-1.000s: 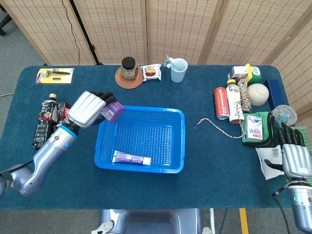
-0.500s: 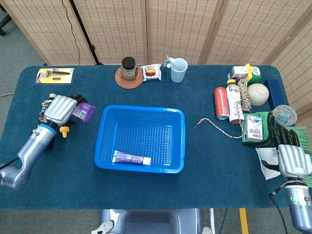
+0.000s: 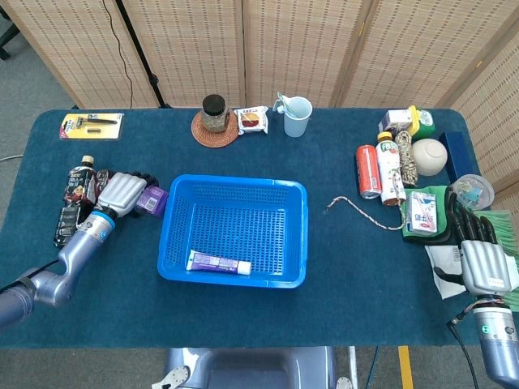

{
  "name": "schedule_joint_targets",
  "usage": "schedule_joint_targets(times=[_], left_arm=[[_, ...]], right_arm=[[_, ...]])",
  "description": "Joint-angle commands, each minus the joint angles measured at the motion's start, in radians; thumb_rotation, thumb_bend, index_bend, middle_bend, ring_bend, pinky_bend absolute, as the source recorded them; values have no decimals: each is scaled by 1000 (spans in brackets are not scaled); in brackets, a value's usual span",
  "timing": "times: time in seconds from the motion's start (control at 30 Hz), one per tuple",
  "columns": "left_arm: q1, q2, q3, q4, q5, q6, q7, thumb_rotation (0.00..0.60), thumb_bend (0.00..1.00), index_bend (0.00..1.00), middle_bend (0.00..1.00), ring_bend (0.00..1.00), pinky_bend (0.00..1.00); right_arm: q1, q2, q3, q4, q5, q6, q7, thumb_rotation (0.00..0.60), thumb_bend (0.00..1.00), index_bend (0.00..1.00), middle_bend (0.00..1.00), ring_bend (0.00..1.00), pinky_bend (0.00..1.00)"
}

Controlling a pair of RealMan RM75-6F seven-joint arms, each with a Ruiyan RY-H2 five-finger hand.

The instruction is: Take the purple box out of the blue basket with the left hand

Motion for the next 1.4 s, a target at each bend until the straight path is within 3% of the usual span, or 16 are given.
schedule_joint_targets(times=[0.03,0.07,0.17,0.23,0.47,0.57,0.83,1.1,1.2,1.4], left_arm=[[-3,-15,-6,-4,-32,-5,51,600,240,363,158,137,271],[-3,-11,-5,-15,-41,-16,58,600,234,283,88,90,243],[-6,12,-4,-51,-64,-56,60,600,212,58,0,8,151],[-3,32,-5,-81,-70,-61,57,600,184,3,0,0,92],[43,131,-4,-215,-51,9,52,600,134,0,0,0,2],[86,183,-10,-286,-28,88,27,600,132,0,0,0,0],[276,301,14,-426,74,401,-33,600,124,0,0,0,0],[491,286,59,-484,114,686,-75,600,124,0,0,0,0],[565,294,95,-550,82,721,-42,600,124,0,0,0,0],[608,302,100,-591,89,741,-8,600,124,0,0,0,0]], right_arm=[[0,1,1,1,1,-1,2,600,0,0,0,0,0],[0,1,1,1,1,-1,3,600,0,0,0,0,0],[0,2,0,1,1,-1,4,600,0,0,0,0,0],[-1,3,0,0,0,0,6,600,0,0,0,0,0],[-1,5,-4,-8,-7,1,3,600,0,0,0,0,0],[-2,6,-9,-15,-18,7,2,600,0,0,0,0,0],[-13,16,-18,-37,-56,37,9,600,0,0,0,0,0],[-17,13,-26,-37,-79,57,-17,600,0,0,0,0,0],[-23,7,-17,-28,-73,79,-35,600,0,0,0,0,0],[-28,12,-18,-33,-79,88,-30,600,0,0,0,0,0]])
